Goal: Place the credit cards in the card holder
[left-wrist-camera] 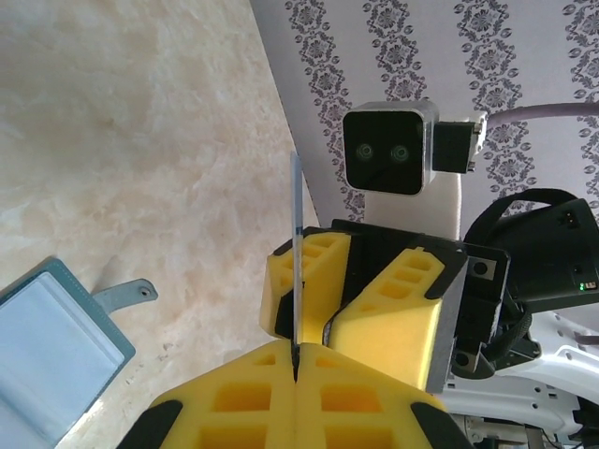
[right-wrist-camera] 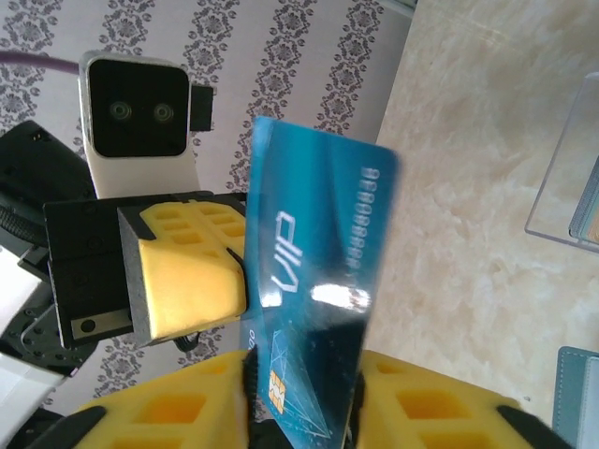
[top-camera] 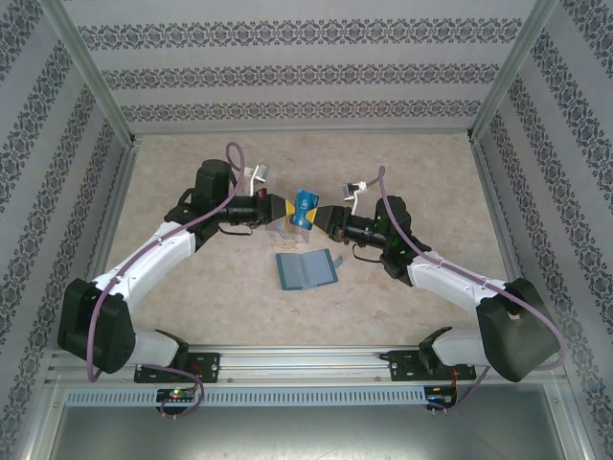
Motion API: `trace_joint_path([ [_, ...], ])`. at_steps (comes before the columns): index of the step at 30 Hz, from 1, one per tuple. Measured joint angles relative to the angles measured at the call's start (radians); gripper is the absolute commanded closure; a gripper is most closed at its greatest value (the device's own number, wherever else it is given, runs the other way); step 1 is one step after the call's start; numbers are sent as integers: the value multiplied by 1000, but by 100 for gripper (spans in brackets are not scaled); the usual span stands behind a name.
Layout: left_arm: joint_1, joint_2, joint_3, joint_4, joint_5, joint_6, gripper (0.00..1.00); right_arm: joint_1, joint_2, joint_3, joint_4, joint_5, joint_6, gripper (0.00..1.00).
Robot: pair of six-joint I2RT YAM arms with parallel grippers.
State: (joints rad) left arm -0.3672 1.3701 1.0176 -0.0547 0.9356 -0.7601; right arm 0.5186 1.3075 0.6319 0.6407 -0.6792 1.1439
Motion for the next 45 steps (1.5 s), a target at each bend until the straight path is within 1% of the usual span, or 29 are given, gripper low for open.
trace_joint_path([
  [5,0,6,13,-28,0,21,100,-13,-4,0,-8,-8,2,52],
  [7,0,11,23,-37,1,24,100,-19,-7,0,-10,-11,2,56],
  [9,0,13,28,-42,4,26,100,-26,-11,0,-13,-16,3,61],
  [14,0,25,39,-46,8,27,100,-31,-24,0,-29,-23,1,67],
  [17,0,29,40,-47,8,27,100,-39,-26,0,-36,-37,-3,73],
  [20,0,33,46,-50,14,27,100,-39,-26,0,-46,-47,-8,82],
  [22,0,34,52,-52,15,30,100,-39,-26,1,-50,-50,-13,91],
  [23,0,34,54,-55,14,32,100,-39,-26,1,-52,-53,-15,94],
  [24,0,34,55,-58,13,35,89,-41,-26,1,-52,-56,-16,95],
  [26,1,39,56,-69,6,47,65,-45,-26,3,-53,-65,-18,95],
  [27,0,43,56,-75,6,53,48,-45,-26,3,-54,-69,-19,96],
  [28,0,45,56,-83,3,56,36,-45,-26,3,-63,-71,-25,96],
  [30,0,46,62,-122,-22,75,29,-47,-26,3,-100,-75,-52,96],
  [33,0,39,66,-200,-124,120,34,-62,-27,3,-221,-90,-150,96],
  [35,0,21,33,-216,-187,140,36,-74,-27,3,-332,-94,-234,90],
  [36,-2,6,1,-220,-217,149,37,-79,-26,3,-389,-94,-280,90],
  [38,-24,-16,-60,-246,-303,169,38,-83,-20,3,-489,-91,-365,92],
  [40,-79,-23,-106,-288,-422,191,42,-83,14,15,-605,-88,-468,98],
  [41,-106,-24,-125,-298,-463,200,43,-83,37,24,-650,-87,-504,100],
  [43,-143,-25,-167,-307,-528,210,46,-83,109,47,-733,-91,-575,100],
  [45,-151,-23,-201,-309,-578,211,50,-83,176,63,-785,-101,-628,100],
])
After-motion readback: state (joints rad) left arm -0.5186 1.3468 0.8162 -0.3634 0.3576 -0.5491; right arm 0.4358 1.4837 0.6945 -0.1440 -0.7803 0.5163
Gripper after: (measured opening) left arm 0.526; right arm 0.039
